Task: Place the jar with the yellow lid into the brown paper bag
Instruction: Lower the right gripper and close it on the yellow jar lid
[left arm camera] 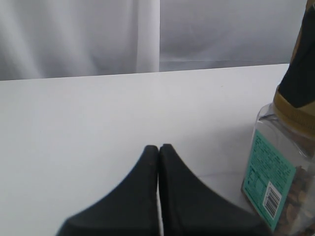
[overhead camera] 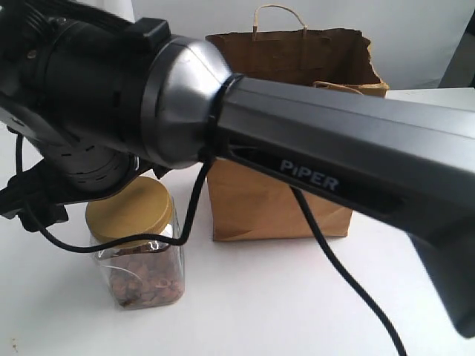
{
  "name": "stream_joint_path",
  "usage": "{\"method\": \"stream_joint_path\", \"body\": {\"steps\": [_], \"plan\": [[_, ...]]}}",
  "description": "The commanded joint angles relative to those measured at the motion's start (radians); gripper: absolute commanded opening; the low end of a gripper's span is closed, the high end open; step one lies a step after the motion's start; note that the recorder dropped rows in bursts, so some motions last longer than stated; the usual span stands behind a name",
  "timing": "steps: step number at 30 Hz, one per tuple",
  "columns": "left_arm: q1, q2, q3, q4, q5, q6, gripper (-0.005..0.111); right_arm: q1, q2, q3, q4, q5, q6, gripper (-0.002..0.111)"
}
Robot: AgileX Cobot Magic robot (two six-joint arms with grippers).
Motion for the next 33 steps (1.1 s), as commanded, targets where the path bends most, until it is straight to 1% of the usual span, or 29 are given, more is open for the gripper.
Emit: {"method": "stream_joint_path", "body": {"steps": [1, 14, 18, 23, 26, 29, 31, 32, 33], "plan": [[-0.005, 0.003, -0.002, -0.004, -0.009, -0.004, 0.001, -0.002, 0.011, -0.003, -0.017, 0.002, 0.005, 0.105], [-0.005, 0.003, -0.002, -0.004, -0.009, -0.004, 0.001, -0.034, 0.032, -0.003, -0.014, 0.002, 0.002, 0.105], [-0.005, 0.003, -0.002, -0.004, -0.009, -0.004, 0.001, -0.034, 0.059, -0.003, 0.045, 0.002, -0.007, 0.105], [-0.005, 0.003, -0.002, -0.004, -0.009, -0.004, 0.001, -0.034, 0.082, -0.003, 0.063, 0.002, -0.007, 0.105], [-0.005, 0.003, -0.002, -0.004, -0.009, -0.004, 0.001, -0.034, 0.080, -0.003, 0.066, 0.002, -0.007, 0.103], [-0.005, 0.003, -0.002, -0.004, -0.009, -0.004, 0.001, -0.034, 0.080, -0.003, 0.070, 0.002, -0.003, 0.095], [-0.005, 0.003, -0.002, -0.004, -0.009, -0.004, 0.001, -0.034, 0.080, -0.003, 0.080, 0.002, -0.003, 0.087], [-0.005, 0.003, -0.002, -0.004, -0.009, -0.004, 0.001, -0.032, 0.080, -0.003, 0.088, 0.002, -0.003, 0.079], [-0.005, 0.003, -0.002, -0.004, -0.009, -0.004, 0.001, -0.032, 0.080, -0.003, 0.087, 0.002, 0.001, 0.068]]}}
